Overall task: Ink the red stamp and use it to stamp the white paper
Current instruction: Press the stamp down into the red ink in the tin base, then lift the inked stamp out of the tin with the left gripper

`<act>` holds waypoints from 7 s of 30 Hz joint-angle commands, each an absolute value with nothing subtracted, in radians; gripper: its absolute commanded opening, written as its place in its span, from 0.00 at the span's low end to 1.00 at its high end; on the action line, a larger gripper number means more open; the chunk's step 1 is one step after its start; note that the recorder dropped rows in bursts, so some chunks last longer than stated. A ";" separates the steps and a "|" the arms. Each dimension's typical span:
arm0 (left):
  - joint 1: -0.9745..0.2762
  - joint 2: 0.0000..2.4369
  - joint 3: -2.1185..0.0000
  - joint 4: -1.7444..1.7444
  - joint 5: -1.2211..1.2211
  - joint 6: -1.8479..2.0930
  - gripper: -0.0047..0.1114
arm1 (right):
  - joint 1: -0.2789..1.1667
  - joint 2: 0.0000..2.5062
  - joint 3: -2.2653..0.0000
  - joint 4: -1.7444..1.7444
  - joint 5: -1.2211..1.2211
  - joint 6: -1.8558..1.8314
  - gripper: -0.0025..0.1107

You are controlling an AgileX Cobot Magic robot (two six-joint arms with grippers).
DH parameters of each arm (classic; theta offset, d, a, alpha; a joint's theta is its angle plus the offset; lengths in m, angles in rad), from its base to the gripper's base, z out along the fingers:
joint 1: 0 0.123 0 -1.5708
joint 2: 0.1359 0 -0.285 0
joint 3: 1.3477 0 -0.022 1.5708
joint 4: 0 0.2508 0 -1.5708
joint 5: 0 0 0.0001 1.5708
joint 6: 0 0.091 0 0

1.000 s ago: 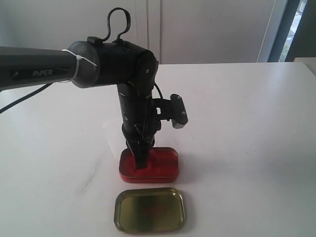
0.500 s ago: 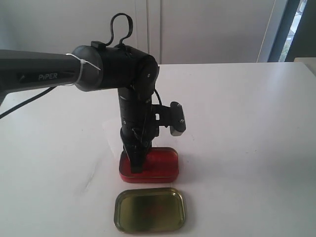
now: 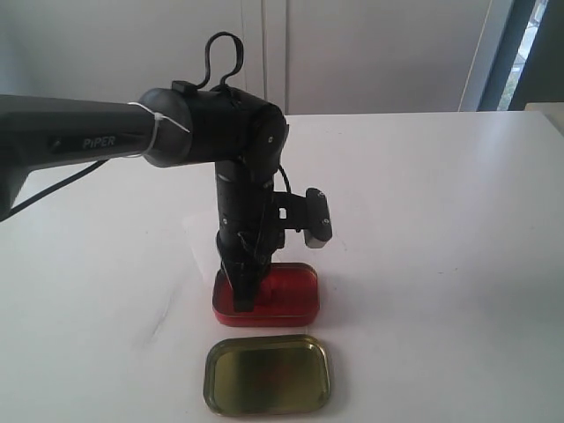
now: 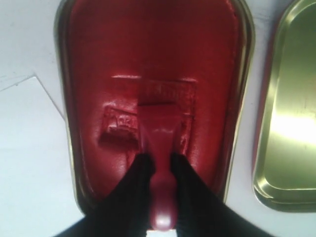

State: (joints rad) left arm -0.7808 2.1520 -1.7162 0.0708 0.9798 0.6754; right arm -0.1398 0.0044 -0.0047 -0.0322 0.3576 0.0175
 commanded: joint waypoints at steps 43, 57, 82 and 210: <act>-0.780 2.328 -1.816 0.076 1.117 0.686 0.04 | -0.136 0.000 0.000 -0.036 0.343 0.042 0.02; -0.780 2.231 -1.886 0.087 1.159 0.677 0.04 | -0.136 0.000 0.000 -0.033 0.343 0.042 0.02; -0.780 2.151 -1.886 0.059 1.199 0.650 0.04 | -0.136 0.000 0.000 -0.035 0.343 0.042 0.02; -0.780 2.093 -1.827 -0.020 1.124 0.639 0.04 | -0.136 0.000 0.000 -0.037 0.343 0.042 0.02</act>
